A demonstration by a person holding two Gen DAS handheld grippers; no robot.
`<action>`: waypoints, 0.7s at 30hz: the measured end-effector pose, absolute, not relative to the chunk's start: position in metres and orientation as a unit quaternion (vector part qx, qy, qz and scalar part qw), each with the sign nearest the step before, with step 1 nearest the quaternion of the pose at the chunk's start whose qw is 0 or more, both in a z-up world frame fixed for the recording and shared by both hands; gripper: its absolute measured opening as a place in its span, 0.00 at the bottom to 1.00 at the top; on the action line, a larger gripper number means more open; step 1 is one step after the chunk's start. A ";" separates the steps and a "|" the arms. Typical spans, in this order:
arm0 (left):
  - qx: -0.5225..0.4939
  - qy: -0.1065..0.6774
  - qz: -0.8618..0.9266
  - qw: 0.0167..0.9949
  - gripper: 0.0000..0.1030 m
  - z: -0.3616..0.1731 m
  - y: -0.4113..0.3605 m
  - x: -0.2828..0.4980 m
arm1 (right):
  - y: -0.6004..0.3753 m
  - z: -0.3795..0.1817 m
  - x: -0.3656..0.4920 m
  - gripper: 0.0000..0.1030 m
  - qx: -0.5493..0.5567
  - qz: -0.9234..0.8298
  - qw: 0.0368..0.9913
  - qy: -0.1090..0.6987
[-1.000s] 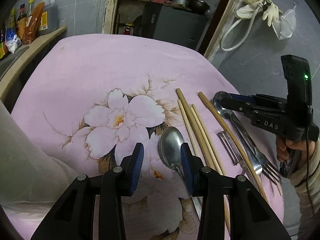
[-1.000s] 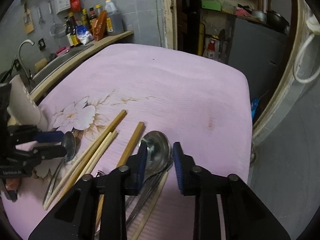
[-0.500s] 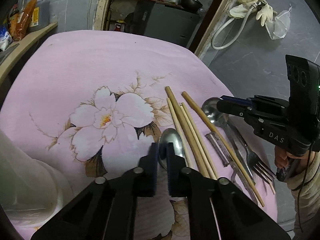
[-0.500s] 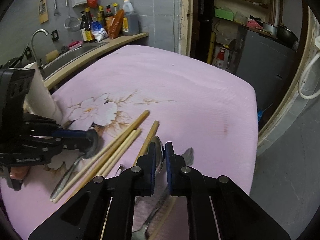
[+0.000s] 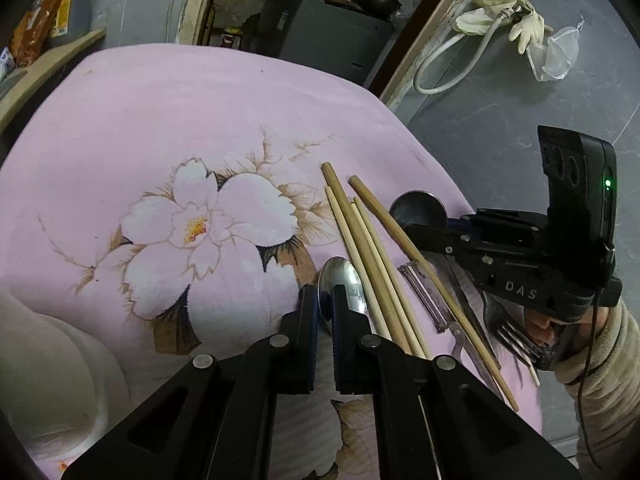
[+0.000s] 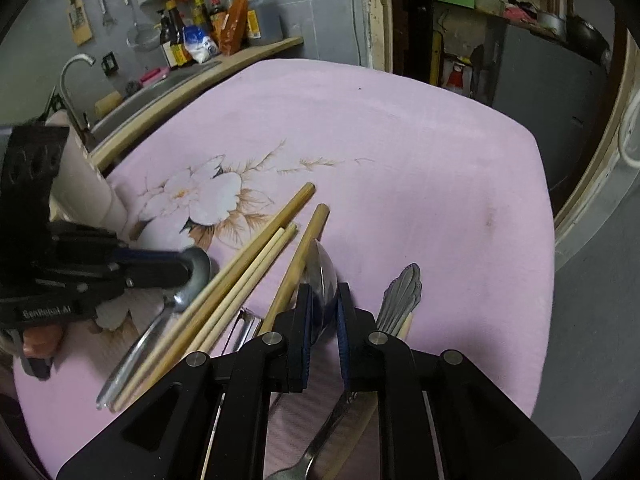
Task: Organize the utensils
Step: 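Grasp the knife with the right tool while the left tool grasps the metal spoon, then lift the knife with the right tool while the left tool lifts the spoon toward the caddy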
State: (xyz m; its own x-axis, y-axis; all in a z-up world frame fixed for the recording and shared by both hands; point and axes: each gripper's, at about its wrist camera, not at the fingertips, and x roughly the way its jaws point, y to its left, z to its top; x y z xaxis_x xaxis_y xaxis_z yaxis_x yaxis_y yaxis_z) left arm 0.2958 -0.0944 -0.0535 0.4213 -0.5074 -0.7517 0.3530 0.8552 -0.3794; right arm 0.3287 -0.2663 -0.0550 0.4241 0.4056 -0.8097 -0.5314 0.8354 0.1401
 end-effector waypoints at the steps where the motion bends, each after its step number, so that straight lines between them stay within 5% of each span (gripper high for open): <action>1: -0.082 0.473 -0.257 0.838 0.04 -0.053 -0.094 0.296 | -0.267 -0.055 0.329 0.10 -0.064 0.278 0.841 0.460; 13: -0.072 0.445 -0.258 0.854 0.00 -0.044 -0.094 0.284 | -0.277 -0.029 0.284 0.04 -0.030 0.242 0.893 0.379; 21: -0.041 0.316 -0.212 0.924 0.00 -0.007 -0.083 0.229 | -0.271 -0.006 0.210 0.04 -0.033 0.187 0.954 0.232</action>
State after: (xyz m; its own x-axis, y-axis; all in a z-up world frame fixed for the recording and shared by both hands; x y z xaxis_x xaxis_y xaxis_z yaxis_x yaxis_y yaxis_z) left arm 0.2286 -0.0832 -0.0071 0.7097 -0.4182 -0.5669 0.3661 0.9065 -0.2103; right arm 0.2096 -0.2715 -0.0060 0.8224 0.3416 -0.4550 -0.3724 0.9278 0.0235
